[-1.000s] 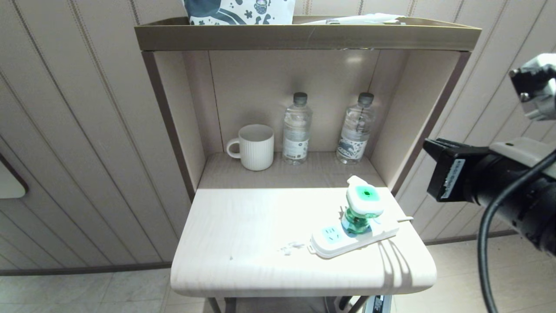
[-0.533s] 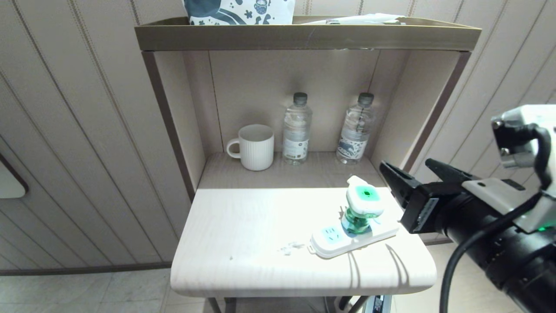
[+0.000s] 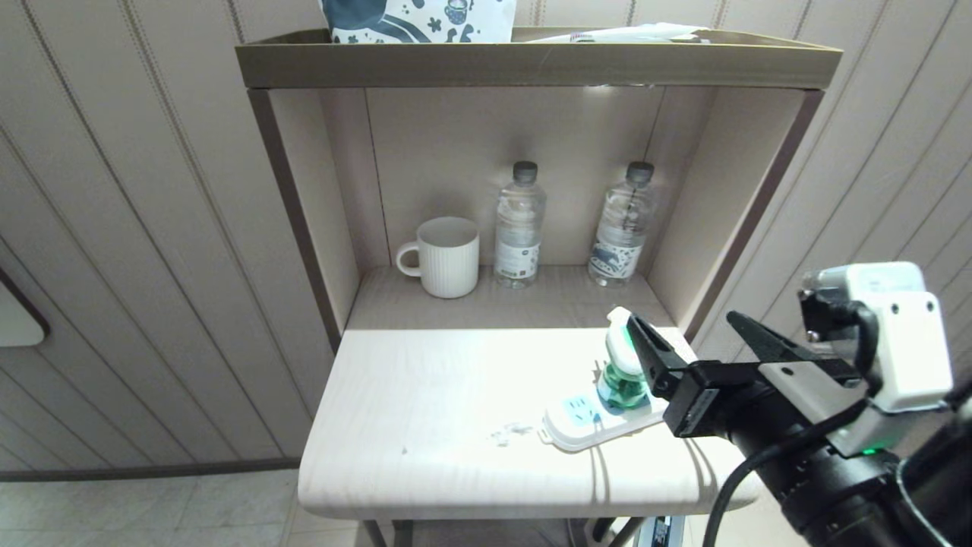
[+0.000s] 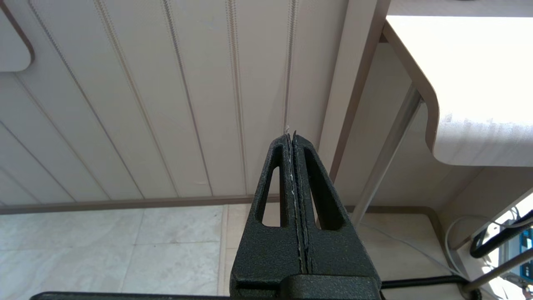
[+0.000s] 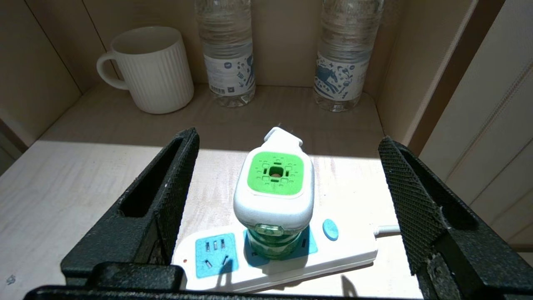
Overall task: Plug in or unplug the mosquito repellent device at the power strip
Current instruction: Pick up the mosquito repellent liquid
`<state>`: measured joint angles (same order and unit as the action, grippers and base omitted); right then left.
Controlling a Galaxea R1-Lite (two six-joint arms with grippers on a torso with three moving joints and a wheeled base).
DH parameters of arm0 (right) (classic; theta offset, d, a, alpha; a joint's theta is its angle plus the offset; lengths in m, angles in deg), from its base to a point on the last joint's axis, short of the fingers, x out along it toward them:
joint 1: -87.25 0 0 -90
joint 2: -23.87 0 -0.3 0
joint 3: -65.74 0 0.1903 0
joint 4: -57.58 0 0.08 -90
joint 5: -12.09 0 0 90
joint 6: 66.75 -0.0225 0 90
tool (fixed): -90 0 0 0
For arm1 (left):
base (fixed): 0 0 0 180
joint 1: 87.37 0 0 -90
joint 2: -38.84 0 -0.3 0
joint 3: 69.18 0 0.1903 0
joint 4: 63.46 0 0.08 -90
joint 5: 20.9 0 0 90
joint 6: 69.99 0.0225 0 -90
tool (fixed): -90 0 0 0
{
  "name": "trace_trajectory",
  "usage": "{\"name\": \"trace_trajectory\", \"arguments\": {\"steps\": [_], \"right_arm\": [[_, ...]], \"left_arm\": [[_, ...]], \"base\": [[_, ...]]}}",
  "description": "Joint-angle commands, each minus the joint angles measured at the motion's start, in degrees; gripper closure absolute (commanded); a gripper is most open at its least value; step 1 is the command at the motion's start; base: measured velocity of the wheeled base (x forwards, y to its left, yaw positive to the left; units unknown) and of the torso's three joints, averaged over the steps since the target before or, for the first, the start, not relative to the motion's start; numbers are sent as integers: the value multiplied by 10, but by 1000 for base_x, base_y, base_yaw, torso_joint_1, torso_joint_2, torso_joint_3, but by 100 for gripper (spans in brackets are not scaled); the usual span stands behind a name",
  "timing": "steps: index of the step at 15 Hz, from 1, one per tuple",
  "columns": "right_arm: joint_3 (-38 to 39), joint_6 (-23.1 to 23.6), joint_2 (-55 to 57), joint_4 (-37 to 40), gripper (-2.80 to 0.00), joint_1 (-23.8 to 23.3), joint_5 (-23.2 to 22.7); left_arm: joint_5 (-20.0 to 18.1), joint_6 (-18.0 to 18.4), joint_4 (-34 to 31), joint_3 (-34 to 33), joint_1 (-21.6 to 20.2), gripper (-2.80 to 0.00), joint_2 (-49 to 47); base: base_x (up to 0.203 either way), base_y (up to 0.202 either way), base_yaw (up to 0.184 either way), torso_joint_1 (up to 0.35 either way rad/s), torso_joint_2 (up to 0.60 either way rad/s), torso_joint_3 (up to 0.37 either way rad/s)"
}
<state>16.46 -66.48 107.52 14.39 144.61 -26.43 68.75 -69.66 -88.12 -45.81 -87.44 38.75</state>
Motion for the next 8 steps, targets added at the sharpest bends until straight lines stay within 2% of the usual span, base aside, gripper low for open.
{"name": "trace_trajectory", "arguments": {"steps": [1, 8], "right_arm": [[10, 7, 37, -33, -280, 0, 4], [2, 7, 74, -49, -280, -5, 4]], "left_arm": [[0, 0, 0, 0, 0, 0, -1], [0, 0, 0, 0, 0, 0, -1]], "base": [[0, 0, 0, 0, 0, 0], [0, 0, 0, 0, 0, 0]]}}
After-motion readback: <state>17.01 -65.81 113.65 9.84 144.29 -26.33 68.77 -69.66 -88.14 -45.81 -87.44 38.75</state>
